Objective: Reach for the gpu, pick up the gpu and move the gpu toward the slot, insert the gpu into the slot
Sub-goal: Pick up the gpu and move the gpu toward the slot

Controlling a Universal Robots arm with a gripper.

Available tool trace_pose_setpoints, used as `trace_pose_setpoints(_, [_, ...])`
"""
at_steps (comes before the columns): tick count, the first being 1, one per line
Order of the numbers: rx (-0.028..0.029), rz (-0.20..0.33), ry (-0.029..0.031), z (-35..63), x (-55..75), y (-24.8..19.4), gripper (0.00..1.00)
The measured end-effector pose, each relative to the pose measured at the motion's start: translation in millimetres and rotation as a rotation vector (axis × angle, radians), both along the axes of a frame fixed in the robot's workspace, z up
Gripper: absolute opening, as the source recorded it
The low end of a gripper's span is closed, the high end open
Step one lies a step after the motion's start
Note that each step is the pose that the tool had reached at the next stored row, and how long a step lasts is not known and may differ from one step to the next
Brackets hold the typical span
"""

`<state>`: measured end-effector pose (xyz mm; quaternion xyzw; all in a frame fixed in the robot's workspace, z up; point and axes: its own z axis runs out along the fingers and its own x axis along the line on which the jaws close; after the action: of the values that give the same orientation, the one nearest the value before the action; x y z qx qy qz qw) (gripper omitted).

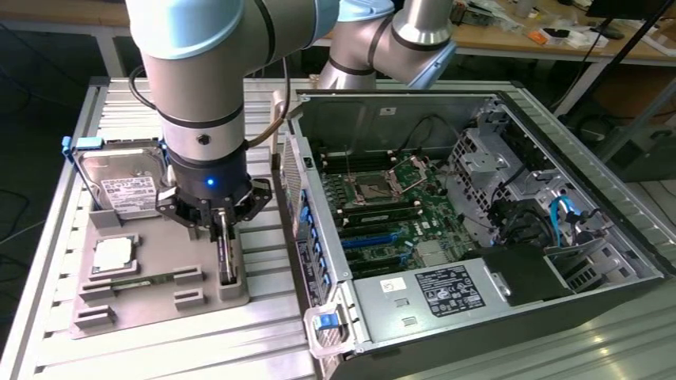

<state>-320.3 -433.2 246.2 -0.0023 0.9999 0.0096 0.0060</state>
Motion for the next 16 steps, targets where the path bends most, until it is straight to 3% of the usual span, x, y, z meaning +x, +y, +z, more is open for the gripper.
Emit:
trace_pose_setpoints(5, [0.0,0.0,-0.0001,0.7,-0.7,0.0,0.27])
trace_pose_setpoints(16, [-0.0002,0.0,-0.0002,18.3,-0.7,0.1,0.27])
